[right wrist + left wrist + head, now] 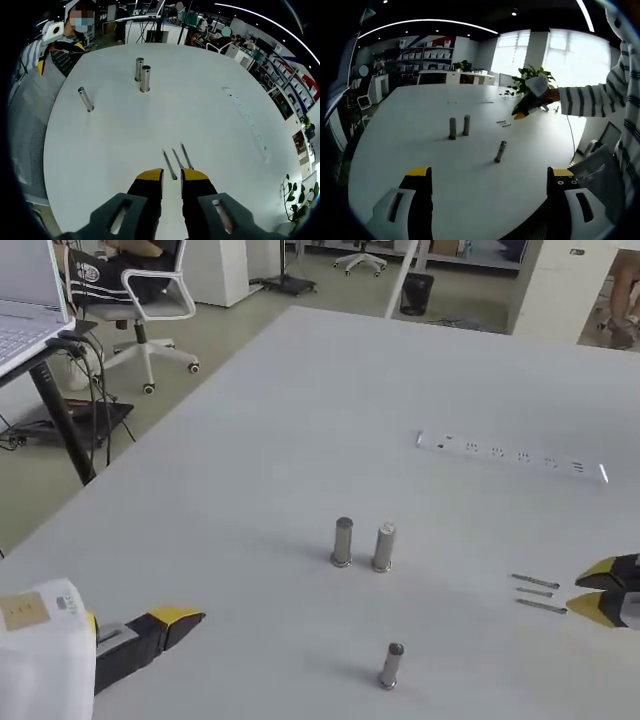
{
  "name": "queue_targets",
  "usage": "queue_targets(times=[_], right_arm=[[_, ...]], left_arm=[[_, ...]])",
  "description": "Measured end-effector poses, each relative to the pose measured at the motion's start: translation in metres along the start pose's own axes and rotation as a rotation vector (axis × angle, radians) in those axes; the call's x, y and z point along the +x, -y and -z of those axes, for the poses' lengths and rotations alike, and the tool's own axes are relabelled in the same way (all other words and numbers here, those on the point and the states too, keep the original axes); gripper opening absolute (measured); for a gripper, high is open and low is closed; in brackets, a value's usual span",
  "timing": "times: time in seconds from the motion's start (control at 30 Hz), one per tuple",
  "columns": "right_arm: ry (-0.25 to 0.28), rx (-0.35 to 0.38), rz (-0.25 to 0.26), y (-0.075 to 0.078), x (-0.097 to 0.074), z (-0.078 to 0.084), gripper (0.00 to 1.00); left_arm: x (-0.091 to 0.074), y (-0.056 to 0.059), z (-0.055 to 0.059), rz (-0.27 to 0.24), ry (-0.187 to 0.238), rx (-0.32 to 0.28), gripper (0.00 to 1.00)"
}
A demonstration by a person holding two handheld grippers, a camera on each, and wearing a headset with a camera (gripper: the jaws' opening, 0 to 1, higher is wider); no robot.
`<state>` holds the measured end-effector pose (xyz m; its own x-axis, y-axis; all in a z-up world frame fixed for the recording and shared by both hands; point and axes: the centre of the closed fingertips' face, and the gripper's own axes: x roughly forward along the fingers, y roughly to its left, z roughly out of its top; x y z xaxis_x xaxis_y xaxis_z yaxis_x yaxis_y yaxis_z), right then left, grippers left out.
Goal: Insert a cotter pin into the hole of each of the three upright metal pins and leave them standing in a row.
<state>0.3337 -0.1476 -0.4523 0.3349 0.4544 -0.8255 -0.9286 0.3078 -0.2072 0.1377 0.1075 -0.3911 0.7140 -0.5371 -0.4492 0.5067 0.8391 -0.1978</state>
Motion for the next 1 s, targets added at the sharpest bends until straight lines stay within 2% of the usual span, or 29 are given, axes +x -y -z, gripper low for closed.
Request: queue_targets(times=[0.03,0.1,0.3,0.43,0.57,0.8,1.0], right_arm=[[-0.004,0.001,-0.007,0.002,0.004,0.001,0.07],[-0.012,0.003,-0.011,0.005,0.011,0.003,0.05],[-0.061,0.001,-0.033,0.007,0.025,0.016,0.04],[-0.072,-0.015,-0.041,0.008,0.03,0.016,0.03],[-0.065,-0.021,-0.044,0.01,0.033,0.011,0.03],[-0.075,-0.046,-0.064,0.012,0.042,0.008,0.02],[-0.077,-0.037,-0.079,0.012,0.047,0.01,0.0]], left_arm=[[-0.001,-0.003,-0.002,-0.01,0.019,-0.016,0.94],[-0.003,-0.006,-0.004,-0.014,0.028,-0.036,0.93],[-0.006,-0.012,-0.004,-0.037,0.024,-0.034,0.92],[-0.007,-0.016,-0.001,-0.051,0.021,-0.048,0.91],[-0.007,-0.016,0.004,-0.058,0.009,-0.056,0.91],[-0.005,-0.014,0.002,-0.058,0.014,-0.066,0.91],[-0.006,-0.013,0.002,-0.071,0.011,-0.067,0.9]])
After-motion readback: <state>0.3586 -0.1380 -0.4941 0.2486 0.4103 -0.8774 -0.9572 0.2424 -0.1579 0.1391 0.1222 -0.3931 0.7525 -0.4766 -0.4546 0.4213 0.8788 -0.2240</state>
